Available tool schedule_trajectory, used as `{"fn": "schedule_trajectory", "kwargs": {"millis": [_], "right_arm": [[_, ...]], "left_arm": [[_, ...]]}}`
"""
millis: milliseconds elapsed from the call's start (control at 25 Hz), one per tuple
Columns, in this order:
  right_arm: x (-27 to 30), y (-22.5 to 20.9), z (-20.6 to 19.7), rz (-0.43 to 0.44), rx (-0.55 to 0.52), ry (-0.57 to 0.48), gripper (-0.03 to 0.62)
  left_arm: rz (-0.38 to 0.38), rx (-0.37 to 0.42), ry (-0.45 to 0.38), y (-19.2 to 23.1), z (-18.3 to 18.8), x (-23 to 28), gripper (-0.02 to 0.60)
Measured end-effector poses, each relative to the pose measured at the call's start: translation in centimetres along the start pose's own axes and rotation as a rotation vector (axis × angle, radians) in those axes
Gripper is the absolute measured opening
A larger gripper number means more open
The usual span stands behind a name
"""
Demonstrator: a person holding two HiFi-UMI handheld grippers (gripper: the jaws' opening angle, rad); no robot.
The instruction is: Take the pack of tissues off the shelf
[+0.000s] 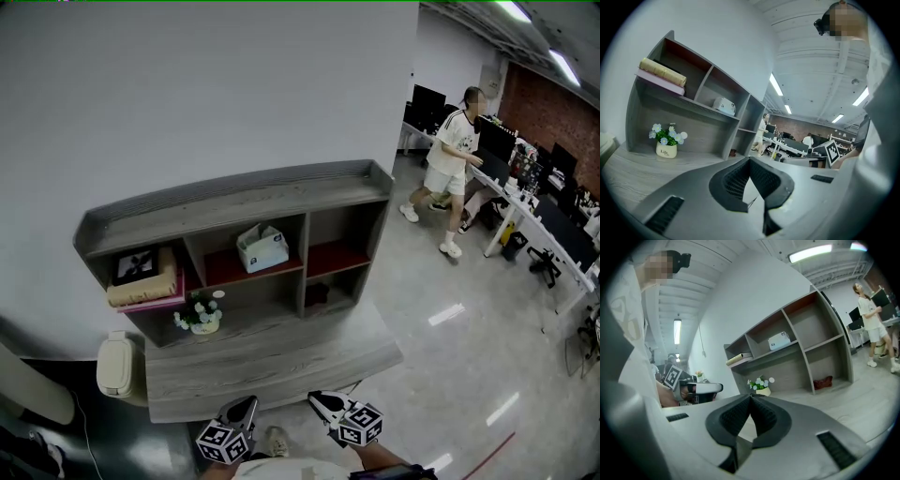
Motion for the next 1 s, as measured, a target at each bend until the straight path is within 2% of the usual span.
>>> {"fn": "schedule_trajectory", "kwargs": {"millis": [520,1000], "right_arm": [[4.5,-5.5,3.7,-0.036,-0.021,-0.004,0.005],[8.6,-7.8,5.3,-0.093,-0.028,-0.019,0.005]], "left_arm": [[-0.033,0.001,-0.017,4.2,3.8,6.4,0.011],[-0.074,0.004,-0.024,8.7,5.9,9.3,0.011]]}}
Point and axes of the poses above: the fingertips, and each gripper's own axes: x forward along the fingers, y to its left, z out of its top, the point moved 7 cm from there along -x, backward along the fingers, and after that the axes turned 15 degrees about z, right-handed, at the moved point
